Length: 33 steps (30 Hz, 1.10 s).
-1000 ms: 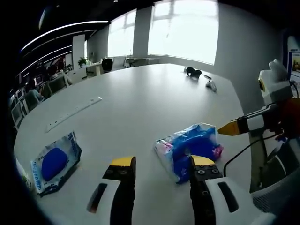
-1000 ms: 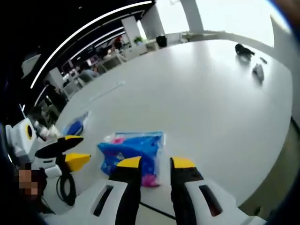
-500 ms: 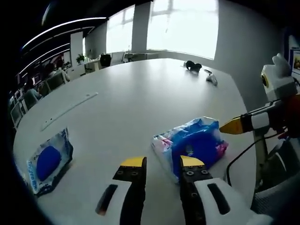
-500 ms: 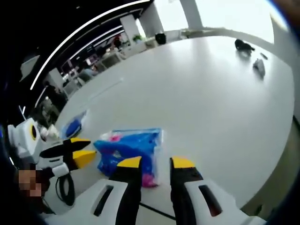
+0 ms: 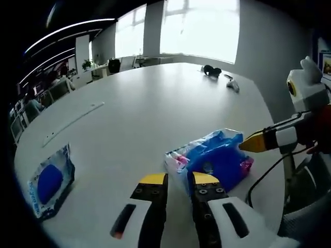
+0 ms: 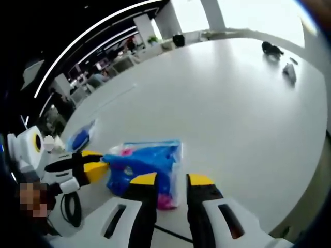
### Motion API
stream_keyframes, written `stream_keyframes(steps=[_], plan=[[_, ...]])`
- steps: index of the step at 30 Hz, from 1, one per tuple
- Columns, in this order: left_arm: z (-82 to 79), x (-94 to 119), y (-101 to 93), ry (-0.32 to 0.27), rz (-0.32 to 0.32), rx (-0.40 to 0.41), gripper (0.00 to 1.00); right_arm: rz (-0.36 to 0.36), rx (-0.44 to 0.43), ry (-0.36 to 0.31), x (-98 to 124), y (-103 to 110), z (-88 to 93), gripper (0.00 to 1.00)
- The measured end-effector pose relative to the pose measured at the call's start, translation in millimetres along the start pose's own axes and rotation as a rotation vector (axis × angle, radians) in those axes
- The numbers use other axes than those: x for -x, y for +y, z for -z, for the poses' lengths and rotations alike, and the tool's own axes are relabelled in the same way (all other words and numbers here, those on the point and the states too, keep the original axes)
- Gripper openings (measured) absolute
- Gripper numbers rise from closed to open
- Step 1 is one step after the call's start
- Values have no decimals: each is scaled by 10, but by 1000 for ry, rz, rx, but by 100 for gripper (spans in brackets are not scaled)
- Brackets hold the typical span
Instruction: Arrange the tabletop items into an orderly group along one side of the table until the central work area is clear of visible clutter.
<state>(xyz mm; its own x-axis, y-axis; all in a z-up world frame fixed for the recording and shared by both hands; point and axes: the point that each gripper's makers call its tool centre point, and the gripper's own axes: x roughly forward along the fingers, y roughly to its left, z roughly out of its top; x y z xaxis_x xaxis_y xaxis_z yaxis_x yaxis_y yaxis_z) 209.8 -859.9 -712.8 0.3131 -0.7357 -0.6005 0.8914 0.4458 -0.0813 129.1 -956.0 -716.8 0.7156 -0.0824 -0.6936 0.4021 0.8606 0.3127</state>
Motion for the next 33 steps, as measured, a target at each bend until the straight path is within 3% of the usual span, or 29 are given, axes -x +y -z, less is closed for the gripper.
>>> stream_keyframes(steps=[6, 33], plan=[[26, -35, -19, 12, -1, -15, 10, -3, -8, 1, -42, -19, 3, 17], [6, -34, 24, 14, -6, -4, 3, -20, -11, 15, -104, 47, -4, 4]])
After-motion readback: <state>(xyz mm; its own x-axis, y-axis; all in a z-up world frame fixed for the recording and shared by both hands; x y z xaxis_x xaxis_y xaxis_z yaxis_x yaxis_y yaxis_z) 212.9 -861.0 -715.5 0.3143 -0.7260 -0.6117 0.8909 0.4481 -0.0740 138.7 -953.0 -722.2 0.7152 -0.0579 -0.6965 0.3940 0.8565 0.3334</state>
